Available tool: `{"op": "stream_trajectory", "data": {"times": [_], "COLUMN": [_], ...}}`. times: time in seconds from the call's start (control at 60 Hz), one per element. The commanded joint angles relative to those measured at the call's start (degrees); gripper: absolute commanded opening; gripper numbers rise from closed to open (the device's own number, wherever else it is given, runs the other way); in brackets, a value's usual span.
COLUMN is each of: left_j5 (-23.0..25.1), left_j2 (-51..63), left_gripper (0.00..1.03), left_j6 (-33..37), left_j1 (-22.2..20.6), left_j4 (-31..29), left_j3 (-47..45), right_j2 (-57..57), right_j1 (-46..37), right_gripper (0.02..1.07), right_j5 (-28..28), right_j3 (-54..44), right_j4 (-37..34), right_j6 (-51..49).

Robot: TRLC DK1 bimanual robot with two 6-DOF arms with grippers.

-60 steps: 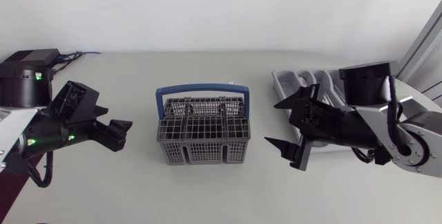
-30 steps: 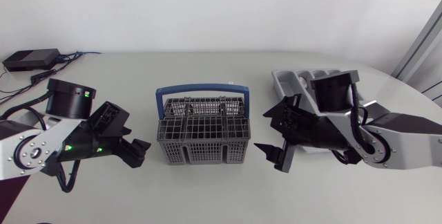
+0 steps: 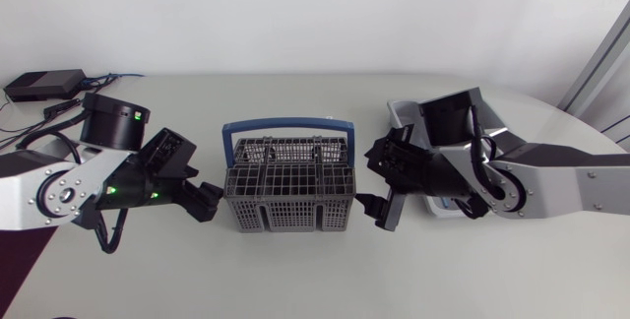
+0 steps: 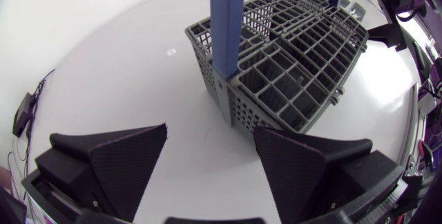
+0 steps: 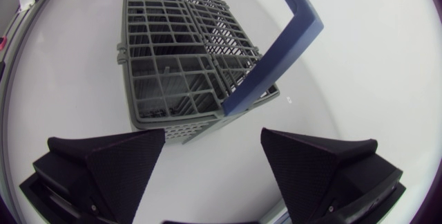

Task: Unload the cutlery basket into the drawer organizer.

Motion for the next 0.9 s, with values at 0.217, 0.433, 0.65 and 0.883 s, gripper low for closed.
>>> {"op": "stream_trajectory", "data": {"times": [0.217, 0.433, 0.65, 0.883], "left_j5": [0.88, 0.88, 2.46, 3.25], "left_j2": [3.95, 3.60, 2.90, -2.20], "left_gripper": [0.97, 0.98, 0.98, 0.98], "left_j6": [-0.38, 0.50, 2.79, 3.40], "left_j1": [-0.89, 2.54, 7.82, 9.57], "left_j4": [0.82, 0.82, 0.82, 0.73], "left_j3": [4.27, 3.56, 2.42, 0.22], "right_j2": [4.77, 4.24, -0.15, -7.44], "right_j1": [0.81, 0.11, -2.35, -4.02], "right_gripper": [1.02, 1.02, 1.02, 1.02], "right_j5": [0.57, 1.36, 1.53, 4.61], "right_j3": [4.26, 2.42, -1.36, -6.28], "right_j4": [1.61, 1.79, 2.67, 4.42], "right_j6": [1.69, 1.42, 0.98, -1.04]}}
